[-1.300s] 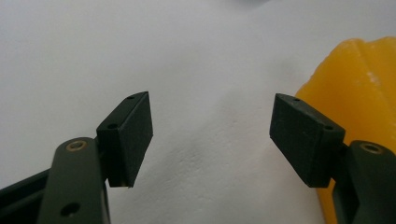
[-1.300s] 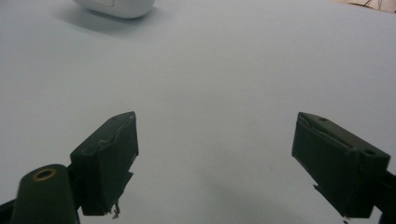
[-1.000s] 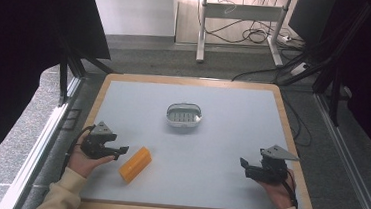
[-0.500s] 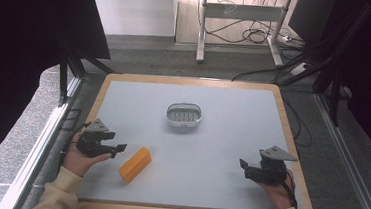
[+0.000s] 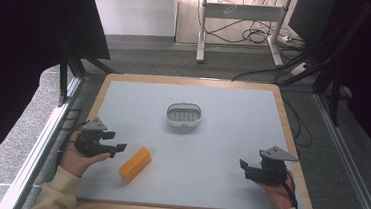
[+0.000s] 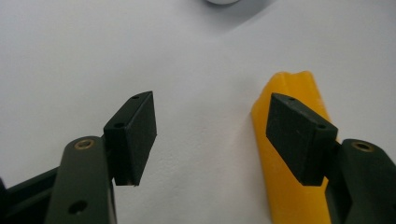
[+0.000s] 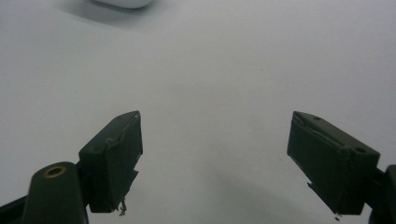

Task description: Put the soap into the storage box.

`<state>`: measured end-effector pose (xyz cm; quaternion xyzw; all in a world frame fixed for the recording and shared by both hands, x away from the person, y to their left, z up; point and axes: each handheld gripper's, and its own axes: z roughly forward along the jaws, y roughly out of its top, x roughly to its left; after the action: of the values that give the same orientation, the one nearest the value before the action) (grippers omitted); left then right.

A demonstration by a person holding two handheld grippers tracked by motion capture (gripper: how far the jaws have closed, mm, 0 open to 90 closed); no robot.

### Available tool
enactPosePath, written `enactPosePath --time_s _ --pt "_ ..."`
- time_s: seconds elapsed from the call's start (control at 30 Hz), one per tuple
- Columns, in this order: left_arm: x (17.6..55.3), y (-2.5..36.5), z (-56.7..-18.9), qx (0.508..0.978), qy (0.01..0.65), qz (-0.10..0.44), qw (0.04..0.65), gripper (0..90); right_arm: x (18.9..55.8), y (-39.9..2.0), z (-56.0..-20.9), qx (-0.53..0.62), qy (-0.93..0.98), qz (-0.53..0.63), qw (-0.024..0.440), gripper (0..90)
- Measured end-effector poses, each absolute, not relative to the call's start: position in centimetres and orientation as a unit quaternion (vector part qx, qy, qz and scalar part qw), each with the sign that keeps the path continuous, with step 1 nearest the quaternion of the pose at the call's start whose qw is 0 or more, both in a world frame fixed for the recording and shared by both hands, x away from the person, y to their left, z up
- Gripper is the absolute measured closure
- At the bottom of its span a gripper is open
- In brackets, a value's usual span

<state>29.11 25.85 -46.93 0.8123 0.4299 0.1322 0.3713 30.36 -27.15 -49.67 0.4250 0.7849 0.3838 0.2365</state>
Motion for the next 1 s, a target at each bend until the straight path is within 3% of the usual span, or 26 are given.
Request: enactPosePath --time_s 1.0 --pt "28.3 23.2 -45.3 0.839 0.411 0.092 0.345 32.6 30.1 -27.4 -49.7 0.431 0.783 0.379 0.241 18.4"
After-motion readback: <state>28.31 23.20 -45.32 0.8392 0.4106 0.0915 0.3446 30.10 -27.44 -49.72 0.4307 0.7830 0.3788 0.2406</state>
